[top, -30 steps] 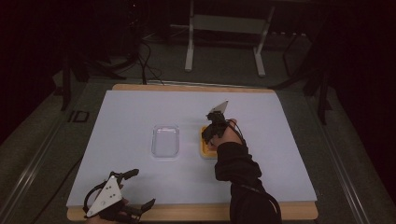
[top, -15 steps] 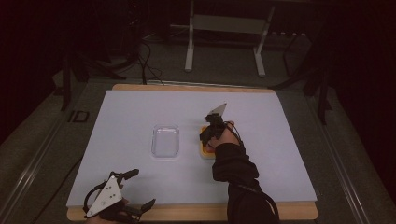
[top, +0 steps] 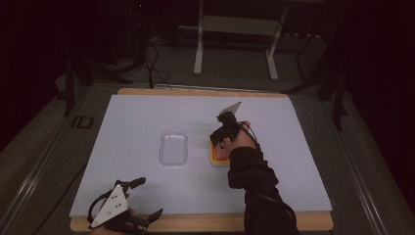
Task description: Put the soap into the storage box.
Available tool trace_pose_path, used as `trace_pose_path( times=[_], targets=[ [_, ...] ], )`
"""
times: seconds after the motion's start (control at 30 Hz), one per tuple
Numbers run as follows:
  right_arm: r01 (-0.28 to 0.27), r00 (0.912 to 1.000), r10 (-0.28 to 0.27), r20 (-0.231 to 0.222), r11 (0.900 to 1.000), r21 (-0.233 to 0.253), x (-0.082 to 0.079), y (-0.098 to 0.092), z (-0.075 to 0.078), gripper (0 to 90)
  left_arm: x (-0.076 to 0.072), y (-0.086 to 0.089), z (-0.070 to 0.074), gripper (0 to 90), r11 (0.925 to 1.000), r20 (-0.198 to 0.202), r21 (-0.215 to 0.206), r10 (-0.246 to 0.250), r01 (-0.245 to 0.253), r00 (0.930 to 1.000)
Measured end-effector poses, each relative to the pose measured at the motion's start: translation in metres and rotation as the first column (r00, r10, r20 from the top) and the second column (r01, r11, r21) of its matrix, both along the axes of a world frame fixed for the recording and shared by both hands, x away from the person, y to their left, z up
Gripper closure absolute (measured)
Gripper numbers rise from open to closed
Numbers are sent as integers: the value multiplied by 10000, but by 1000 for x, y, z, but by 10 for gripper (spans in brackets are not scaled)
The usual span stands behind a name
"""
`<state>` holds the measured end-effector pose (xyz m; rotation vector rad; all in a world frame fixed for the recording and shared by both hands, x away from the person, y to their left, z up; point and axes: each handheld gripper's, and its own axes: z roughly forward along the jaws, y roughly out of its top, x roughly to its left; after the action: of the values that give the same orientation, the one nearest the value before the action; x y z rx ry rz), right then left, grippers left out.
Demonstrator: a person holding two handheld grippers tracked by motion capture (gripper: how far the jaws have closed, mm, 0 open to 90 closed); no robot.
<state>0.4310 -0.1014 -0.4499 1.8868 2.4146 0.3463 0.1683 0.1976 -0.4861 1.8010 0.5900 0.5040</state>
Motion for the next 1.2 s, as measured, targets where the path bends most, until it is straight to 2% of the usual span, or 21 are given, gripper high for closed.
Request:
trace_pose_path(
  times=[0.07,0.13,0.2,0.27,0.33,0.4,0.7,0.77,0.8,0.87,0.9,1.0,1.13,1.2],
  targets=[
    [-299,9995,298,90,9995,86,-2,-2,2,282,0,0,0,2,10000,-8,-3,6,-6,10000],
    [-794,9968,791,120,9965,278,-3,-6,3,193,0,0,0,2,10000,-6,15,-1,1,10000],
    [-1393,9902,1388,132,9881,648,-6,-9,5,153,0,0,0,2,10000,-2,19,-3,3,10000],
    [-1918,9811,1900,379,9800,529,-9,-12,4,137,0,0,0,2,10000,1,16,-4,4,10000],
    [-2097,9774,2074,398,9756,644,-10,-15,3,129,0,0,0,2,10000,-6,8,-15,15,10000],
    [-2220,9740,2181,607,9727,679,-12,-18,3,129,0,0,0,2,10000,-11,5,-17,17,10000],
    [-2788,9532,2728,1304,9599,293,-27,-40,1,120,1,0,-1,2,10000,-29,69,0,0,10000],
    [-2821,9520,2729,1386,9580,518,-31,-46,4,120,1,0,-1,2,10000,-45,69,7,-7,10000],
    [-2905,9484,2796,1495,9552,564,-32,-49,5,121,1,0,-1,2,10000,-46,86,17,-17,10000],
    [-2932,9457,2821,1616,9548,491,-34,-51,7,120,2,0,-1,2,10000,-66,85,19,-18,10000],
    [-3024,9384,2891,1893,9521,452,-39,-57,10,121,2,0,-1,2,10000,-77,89,24,-24,10000],
    [-3195,9260,3035,2246,9468,377,-45,-64,15,122,1,0,-1,2,10000,-78,84,20,-19,10000],
    [-3535,9015,3284,2818,9345,420,-56,-77,22,137,2,0,-2,2,9999,-99,114,24,-23,9999],
    [-3749,8904,3452,2968,9258,477,-61,-83,23,137,2,-1,-2,2,9999,-99,134,6,-5,10000]
  ],
)
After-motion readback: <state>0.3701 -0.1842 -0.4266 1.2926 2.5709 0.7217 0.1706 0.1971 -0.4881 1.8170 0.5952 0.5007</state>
